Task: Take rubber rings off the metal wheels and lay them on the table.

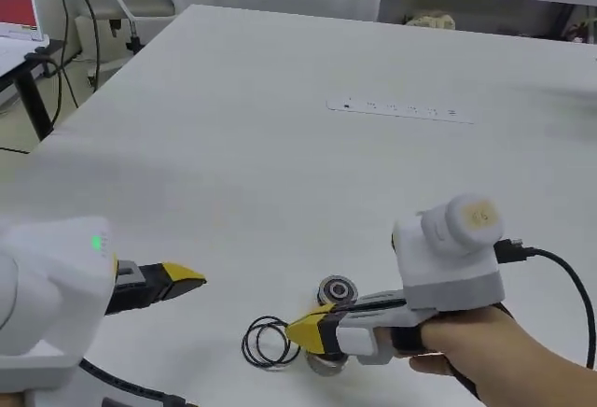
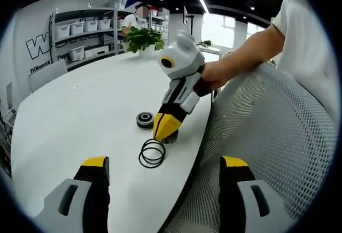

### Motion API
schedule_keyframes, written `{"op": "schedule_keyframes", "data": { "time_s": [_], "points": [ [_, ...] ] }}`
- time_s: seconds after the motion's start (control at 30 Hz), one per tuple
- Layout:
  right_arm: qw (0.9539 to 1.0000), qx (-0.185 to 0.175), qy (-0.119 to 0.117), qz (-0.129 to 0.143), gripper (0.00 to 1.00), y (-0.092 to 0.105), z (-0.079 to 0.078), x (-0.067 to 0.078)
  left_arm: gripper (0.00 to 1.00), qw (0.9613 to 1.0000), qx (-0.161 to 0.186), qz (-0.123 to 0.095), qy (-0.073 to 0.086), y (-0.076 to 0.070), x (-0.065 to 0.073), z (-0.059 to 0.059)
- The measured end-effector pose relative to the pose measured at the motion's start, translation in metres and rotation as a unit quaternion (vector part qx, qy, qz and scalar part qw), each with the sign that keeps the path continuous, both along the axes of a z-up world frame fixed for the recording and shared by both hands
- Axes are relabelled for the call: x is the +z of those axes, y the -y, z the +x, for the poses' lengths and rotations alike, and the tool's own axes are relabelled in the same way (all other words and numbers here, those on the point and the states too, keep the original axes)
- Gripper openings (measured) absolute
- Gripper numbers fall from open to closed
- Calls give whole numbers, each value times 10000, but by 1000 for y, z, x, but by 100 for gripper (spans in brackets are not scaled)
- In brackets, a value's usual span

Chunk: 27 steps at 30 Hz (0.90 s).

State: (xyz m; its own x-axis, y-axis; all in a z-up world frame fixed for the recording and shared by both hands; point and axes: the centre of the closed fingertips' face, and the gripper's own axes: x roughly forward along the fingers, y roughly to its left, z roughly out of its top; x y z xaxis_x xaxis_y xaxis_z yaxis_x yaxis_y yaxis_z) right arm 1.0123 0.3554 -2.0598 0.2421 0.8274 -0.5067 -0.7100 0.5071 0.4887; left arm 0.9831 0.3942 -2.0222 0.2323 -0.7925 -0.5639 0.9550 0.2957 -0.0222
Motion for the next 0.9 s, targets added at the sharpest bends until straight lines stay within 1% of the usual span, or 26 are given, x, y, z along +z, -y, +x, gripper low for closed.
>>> {"op": "schedule_keyframes", "data": {
  "time_s": [0.1,0.17,0.23,0.37,0.6,0.7,0.9],
  "points": [
    [9998,-160,-73,32,0,2,5,-1,81,10000,2,25,-48,-1,-2,-1],
    [9997,-196,-97,54,0,1,5,-1,81,10000,26,50,-36,-2,-2,0],
    [9997,-213,-122,46,0,1,5,-2,81,10000,41,52,-14,-2,-2,1],
    [9998,-180,-106,-34,0,1,4,-5,80,10000,0,60,-34,-2,-2,-1],
    [9998,-129,78,-162,0,2,6,-4,80,10000,39,64,-30,-3,-3,1],
    [9996,-86,167,-231,2,2,6,-4,80,10000,37,74,-38,-3,-3,1],
    [9991,-4,259,-332,3,3,6,-4,80,9999,26,130,-50,-4,-5,0]
  ]
}}
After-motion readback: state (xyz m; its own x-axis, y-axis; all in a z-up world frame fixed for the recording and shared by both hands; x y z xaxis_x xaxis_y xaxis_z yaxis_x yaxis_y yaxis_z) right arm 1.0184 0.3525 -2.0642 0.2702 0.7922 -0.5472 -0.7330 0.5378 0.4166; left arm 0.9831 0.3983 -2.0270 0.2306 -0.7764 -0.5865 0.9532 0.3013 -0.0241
